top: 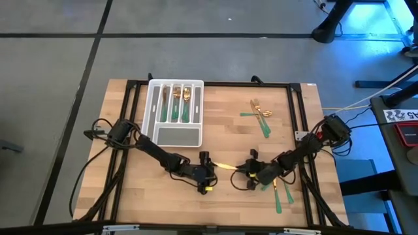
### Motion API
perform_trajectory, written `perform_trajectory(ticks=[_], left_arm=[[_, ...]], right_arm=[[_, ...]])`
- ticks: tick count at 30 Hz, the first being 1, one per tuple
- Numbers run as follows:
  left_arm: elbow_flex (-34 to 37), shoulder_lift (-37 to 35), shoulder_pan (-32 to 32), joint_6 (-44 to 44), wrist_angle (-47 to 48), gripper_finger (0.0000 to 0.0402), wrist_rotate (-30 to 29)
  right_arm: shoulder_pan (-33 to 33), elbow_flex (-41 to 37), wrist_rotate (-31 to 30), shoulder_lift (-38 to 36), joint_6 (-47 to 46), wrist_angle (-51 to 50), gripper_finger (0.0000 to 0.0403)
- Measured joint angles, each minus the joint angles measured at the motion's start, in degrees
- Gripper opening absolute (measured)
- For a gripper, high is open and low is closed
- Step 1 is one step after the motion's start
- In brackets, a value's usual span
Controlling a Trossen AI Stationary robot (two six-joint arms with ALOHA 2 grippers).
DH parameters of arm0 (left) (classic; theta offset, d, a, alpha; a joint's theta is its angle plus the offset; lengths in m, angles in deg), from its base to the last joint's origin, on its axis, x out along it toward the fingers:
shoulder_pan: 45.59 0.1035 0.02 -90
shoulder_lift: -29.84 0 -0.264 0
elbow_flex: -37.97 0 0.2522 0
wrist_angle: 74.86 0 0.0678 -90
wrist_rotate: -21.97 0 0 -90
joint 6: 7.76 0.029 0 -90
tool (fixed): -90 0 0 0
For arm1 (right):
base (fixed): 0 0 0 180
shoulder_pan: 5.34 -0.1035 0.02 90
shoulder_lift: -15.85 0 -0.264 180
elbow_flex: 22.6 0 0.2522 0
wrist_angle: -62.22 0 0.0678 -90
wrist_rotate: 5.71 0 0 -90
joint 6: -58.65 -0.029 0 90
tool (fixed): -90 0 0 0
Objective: Sort silverware
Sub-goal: Put the green knife into the white cutlery tray
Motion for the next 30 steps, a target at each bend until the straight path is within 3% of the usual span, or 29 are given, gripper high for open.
perform_trajectory(ticks=[4,8,13,23,30], left_arm=[[0.01,0.03,-1.06,3.55,-0.74,0.0266,-0.55],[0.01,0.03,-1.15,7.78,-0.79,0.0266,-3.51],[0.01,0.03,0.49,9.60,-0.75,0.0266,-6.42],[-0.34,3.89,4.23,4.93,-2.37,0.0259,4.44],[-0.39,5.11,4.70,0.88,-2.54,0.0187,8.99]], right_arm=[[-0.48,-3.73,0.67,0.58,-2.62,7.92,0.0029],[-0.44,-7.12,2.35,0.99,1.65,16.49,0.0018],[-0.44,-7.89,3.67,1.17,4.80,18.83,0.0022],[-0.48,-7.20,6.48,1.35,9.04,20.45,0.0018],[-0.48,-6.98,7.71,1.41,12.44,23.27,0.0020]])
